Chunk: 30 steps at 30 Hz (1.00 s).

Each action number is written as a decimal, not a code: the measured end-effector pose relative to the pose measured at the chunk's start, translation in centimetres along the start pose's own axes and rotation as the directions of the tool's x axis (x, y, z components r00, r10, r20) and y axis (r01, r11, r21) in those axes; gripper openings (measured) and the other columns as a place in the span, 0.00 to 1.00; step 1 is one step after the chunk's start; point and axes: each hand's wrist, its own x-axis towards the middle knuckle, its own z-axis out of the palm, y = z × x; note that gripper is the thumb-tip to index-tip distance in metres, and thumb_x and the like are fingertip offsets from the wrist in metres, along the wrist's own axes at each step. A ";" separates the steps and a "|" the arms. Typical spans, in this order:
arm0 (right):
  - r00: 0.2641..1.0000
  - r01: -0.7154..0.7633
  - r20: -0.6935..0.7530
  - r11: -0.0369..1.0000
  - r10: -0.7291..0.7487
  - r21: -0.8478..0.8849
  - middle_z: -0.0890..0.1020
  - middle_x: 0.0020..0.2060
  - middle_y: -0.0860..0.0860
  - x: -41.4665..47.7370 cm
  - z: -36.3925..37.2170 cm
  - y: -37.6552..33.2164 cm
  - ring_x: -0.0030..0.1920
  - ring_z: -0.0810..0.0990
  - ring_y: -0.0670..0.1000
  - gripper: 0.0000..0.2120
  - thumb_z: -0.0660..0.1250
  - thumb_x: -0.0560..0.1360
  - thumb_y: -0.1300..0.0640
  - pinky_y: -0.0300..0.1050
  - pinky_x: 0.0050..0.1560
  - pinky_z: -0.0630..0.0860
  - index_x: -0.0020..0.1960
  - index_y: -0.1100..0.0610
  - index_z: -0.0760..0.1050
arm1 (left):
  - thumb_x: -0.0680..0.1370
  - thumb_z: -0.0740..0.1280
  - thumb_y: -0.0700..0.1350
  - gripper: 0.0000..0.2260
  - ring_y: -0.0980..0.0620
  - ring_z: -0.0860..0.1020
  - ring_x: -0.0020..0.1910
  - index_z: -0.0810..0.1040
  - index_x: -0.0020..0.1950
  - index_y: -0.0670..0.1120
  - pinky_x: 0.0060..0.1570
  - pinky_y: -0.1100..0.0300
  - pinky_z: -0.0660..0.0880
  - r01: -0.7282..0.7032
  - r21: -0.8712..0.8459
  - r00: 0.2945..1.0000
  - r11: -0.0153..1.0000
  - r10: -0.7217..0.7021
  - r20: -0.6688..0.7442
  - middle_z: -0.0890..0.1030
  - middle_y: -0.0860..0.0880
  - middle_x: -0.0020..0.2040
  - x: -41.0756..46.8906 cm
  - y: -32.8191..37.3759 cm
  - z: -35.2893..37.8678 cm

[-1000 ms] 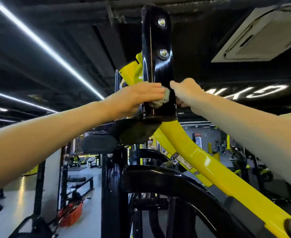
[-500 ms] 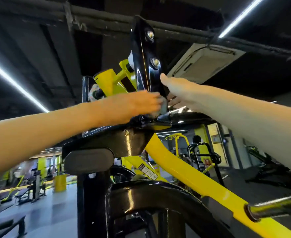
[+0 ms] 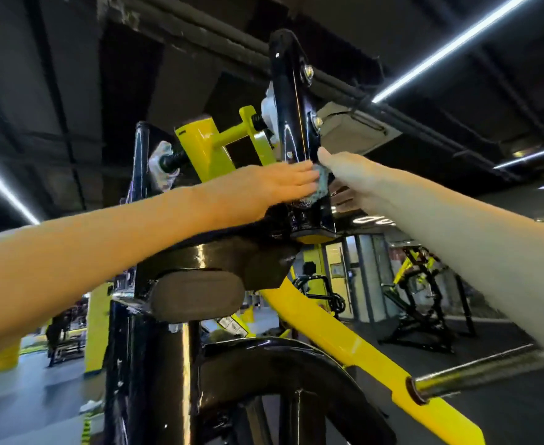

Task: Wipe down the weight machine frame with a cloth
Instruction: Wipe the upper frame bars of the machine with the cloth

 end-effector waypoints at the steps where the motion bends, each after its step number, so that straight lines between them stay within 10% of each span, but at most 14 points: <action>1: 1.000 -0.014 0.008 1.000 0.014 -0.028 0.75 0.51 0.55 -0.2 0.1 -0.2 0.54 0.75 0.56 0.25 0.51 0.83 0.43 0.52 0.57 0.75 0.71 0.58 0.64 | 0.63 0.65 0.19 0.38 0.46 0.59 0.72 0.65 0.72 0.38 0.68 0.45 0.60 -0.058 -0.009 0.997 0.998 0.058 0.046 0.67 0.40 0.72 -0.2 0.8 0.6; 3: 0.999 -0.031 0.006 0.998 0.031 -0.054 0.74 0.56 0.56 -0.2 0.0 -0.7 0.58 0.75 0.58 0.25 0.50 0.83 0.43 0.54 0.60 0.74 0.72 0.58 0.63 | 0.64 0.66 0.20 0.38 0.45 0.59 0.73 0.63 0.73 0.39 0.69 0.43 0.61 -0.091 -0.026 0.993 0.995 0.093 0.072 0.65 0.41 0.73 -0.6 0.6 0.9; 7: 0.996 -0.088 -0.006 0.996 0.088 -0.026 0.74 0.63 0.61 0.0 0.0 -1.7 0.61 0.75 0.60 0.27 0.45 0.83 0.42 0.53 0.57 0.73 0.72 0.59 0.64 | 0.66 0.61 0.20 0.45 0.52 0.50 0.75 0.50 0.73 0.53 0.72 0.47 0.61 0.358 -0.080 0.932 0.930 -0.361 -0.033 0.51 0.54 0.75 0.0 -2.6 0.9; 11: 0.995 -0.102 -0.023 0.995 0.102 0.004 0.74 0.62 0.60 0.4 0.0 -1.8 0.61 0.74 0.59 0.27 0.44 0.83 0.42 0.54 0.59 0.73 0.72 0.59 0.64 | 0.69 0.63 0.23 0.45 0.54 0.45 0.75 0.45 0.74 0.55 0.74 0.50 0.54 0.267 -0.079 0.960 0.960 -0.258 0.108 0.45 0.56 0.74 0.2 -2.6 1.8; 14: 0.992 -0.128 -0.019 0.991 0.128 0.034 0.75 0.47 0.56 0.5 -0.1 -2.0 0.49 0.77 0.55 0.25 0.45 0.83 0.43 0.46 0.37 0.74 0.68 0.58 0.66 | 0.72 0.57 0.23 0.42 0.53 0.45 0.76 0.46 0.75 0.57 0.75 0.47 0.50 0.508 -0.154 0.853 0.847 -0.520 -0.047 0.45 0.57 0.77 0.8 -2.0 1.2; 18: 0.988 -0.154 -0.019 0.987 0.155 0.048 0.75 0.60 0.60 0.8 -0.2 -1.8 0.59 0.75 0.59 0.29 0.46 0.82 0.39 0.55 0.55 0.76 0.72 0.60 0.63 | 0.74 0.58 0.26 0.36 0.62 0.39 0.72 0.52 0.77 0.49 0.73 0.60 0.42 0.421 -0.196 0.907 0.886 -0.409 0.099 0.44 0.58 0.75 2.5 -1.4 2.6; 22: 0.985 -0.170 0.018 0.977 0.170 0.125 0.76 0.57 0.63 0.5 -0.9 -1.6 0.56 0.76 0.60 0.29 0.44 0.82 0.39 0.52 0.46 0.75 0.70 0.60 0.65 | 0.72 0.54 0.24 0.36 0.55 0.48 0.75 0.55 0.77 0.47 0.75 0.55 0.46 0.547 -0.285 0.809 0.787 -0.584 -0.060 0.52 0.55 0.77 3.0 -2.2 2.0; 26: 0.990 -0.136 0.047 0.984 0.131 0.117 0.73 0.64 0.61 0.7 -1.3 -0.8 0.62 0.74 0.61 0.29 0.46 0.81 0.38 0.57 0.63 0.71 0.72 0.57 0.64 | 0.72 0.56 0.22 0.36 0.57 0.44 0.75 0.54 0.73 0.52 0.75 0.55 0.44 0.348 -0.225 0.935 0.910 -0.353 0.022 0.50 0.57 0.74 1.7 1.6 2.3; 30: 0.990 -0.141 0.051 0.980 0.135 0.142 0.72 0.64 0.62 0.7 -1.3 -0.8 0.61 0.74 0.61 0.27 0.46 0.83 0.41 0.53 0.54 0.74 0.75 0.56 0.59 | 0.80 0.55 0.31 0.30 0.55 0.54 0.76 0.54 0.75 0.58 0.74 0.51 0.57 0.598 -0.288 0.762 0.748 -0.642 -0.086 0.55 0.58 0.77 1.9 -1.0 1.0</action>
